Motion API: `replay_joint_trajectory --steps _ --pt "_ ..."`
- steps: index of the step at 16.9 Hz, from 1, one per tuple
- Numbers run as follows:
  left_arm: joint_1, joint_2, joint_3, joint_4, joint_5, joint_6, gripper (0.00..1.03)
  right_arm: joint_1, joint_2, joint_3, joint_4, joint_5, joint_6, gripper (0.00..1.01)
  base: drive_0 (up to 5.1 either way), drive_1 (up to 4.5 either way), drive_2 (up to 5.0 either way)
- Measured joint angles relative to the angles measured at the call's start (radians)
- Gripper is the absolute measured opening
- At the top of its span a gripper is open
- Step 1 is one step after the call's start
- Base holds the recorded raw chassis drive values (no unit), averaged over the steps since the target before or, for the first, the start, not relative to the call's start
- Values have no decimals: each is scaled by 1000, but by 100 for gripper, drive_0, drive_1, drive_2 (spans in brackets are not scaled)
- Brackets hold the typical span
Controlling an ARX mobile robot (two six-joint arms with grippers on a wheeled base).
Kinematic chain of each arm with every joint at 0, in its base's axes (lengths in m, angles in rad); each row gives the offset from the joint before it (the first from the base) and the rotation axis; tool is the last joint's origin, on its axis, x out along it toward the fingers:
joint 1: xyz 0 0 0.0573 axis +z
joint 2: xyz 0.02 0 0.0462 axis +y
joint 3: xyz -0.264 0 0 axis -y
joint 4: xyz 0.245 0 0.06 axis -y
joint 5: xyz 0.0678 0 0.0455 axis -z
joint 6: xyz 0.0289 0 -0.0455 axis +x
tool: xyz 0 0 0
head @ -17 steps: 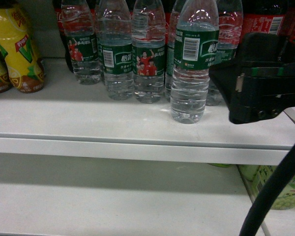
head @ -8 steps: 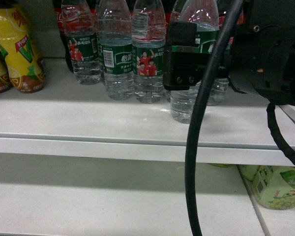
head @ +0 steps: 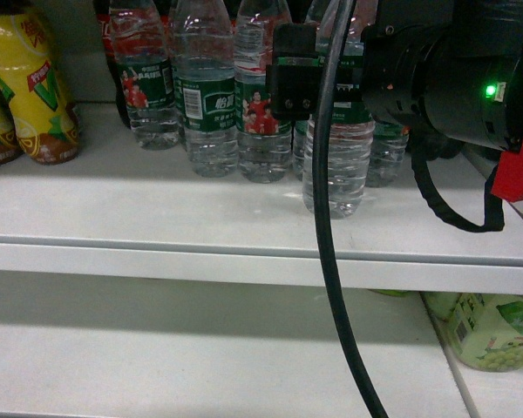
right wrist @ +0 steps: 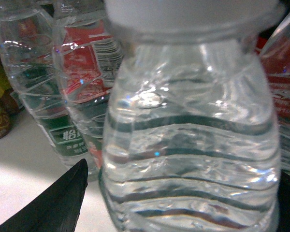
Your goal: Move water from second to third shelf
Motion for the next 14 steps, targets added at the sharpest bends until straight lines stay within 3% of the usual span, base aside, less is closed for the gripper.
replay_joint_trajectory --steps 11,12,14 --pt "0 0 0 0 0 0 98 2 51 47 -15 31 -3 98 0 0 0" --pt "0 0 0 0 0 0 98 2 52 47 -10 31 -3 96 0 0 0" --pt "0 0 0 0 0 0 98 2 52 47 -10 37 -3 80 0 0 0"
